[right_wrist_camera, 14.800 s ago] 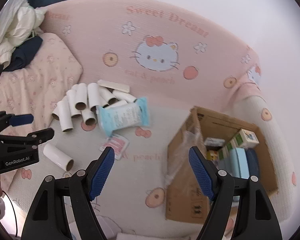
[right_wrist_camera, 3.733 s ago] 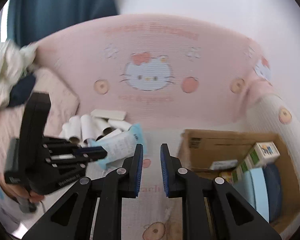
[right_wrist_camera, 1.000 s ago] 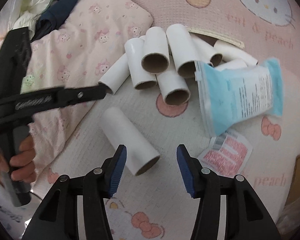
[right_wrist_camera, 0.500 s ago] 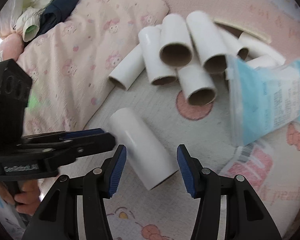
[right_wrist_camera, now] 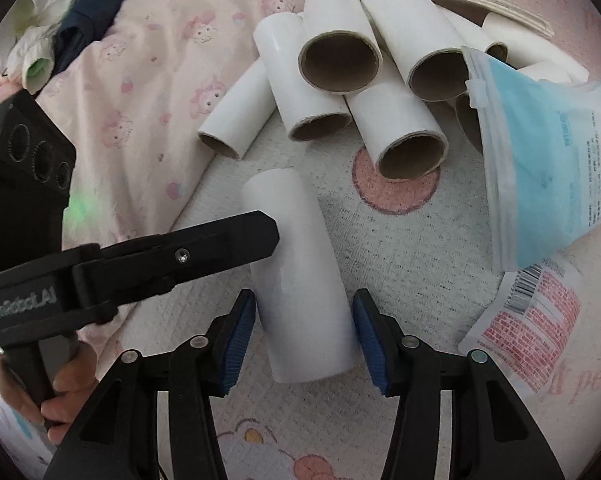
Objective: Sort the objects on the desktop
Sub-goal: 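Close the right gripper on the white tube and lift it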
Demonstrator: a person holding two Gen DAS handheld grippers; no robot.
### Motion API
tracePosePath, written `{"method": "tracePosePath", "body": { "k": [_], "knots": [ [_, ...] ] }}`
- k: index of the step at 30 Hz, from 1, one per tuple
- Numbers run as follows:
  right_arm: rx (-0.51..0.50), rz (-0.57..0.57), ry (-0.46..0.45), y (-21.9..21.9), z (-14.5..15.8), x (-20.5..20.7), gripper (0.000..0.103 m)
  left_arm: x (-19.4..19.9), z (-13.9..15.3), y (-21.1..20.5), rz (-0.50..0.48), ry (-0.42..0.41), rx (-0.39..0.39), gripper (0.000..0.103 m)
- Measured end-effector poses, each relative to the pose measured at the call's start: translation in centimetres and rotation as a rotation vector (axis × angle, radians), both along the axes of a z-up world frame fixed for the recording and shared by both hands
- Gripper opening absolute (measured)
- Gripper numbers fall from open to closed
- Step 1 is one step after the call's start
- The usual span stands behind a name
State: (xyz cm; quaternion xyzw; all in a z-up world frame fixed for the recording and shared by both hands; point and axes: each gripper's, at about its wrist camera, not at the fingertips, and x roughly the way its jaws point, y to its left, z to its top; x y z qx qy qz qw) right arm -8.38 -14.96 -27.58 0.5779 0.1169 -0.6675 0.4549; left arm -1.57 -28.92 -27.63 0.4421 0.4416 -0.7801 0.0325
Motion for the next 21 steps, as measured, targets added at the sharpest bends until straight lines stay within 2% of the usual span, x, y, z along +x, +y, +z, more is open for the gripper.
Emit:
{"method": "tracePosePath", "body": {
  "k": [5,11,15,21],
  "knots": [
    [-0.003,-0.02,-0.012,-0.3,-0.2,0.0,0.041,-0.3,-0.4,-0.2,0.022,0.003,0.022,0.04],
    [0.003,-0.016,-0.007,-0.1,-0.1,0.6,0.04,-0.7,-0.6,-0.3,0.003,-0.005,0.036,0.041],
    [0.003,-0.029,-0.026,0.4,-0.2,0.6,0.04,-0.6,-1.1,-0.4,0.019,0.003,0.078,0.041],
    [-0.012,-0.057,-0.022,1.0,0.1,0.8,0.04,-0.7,0.0,0.2,0.007,0.02,0.03,0.042]
  ]
}}
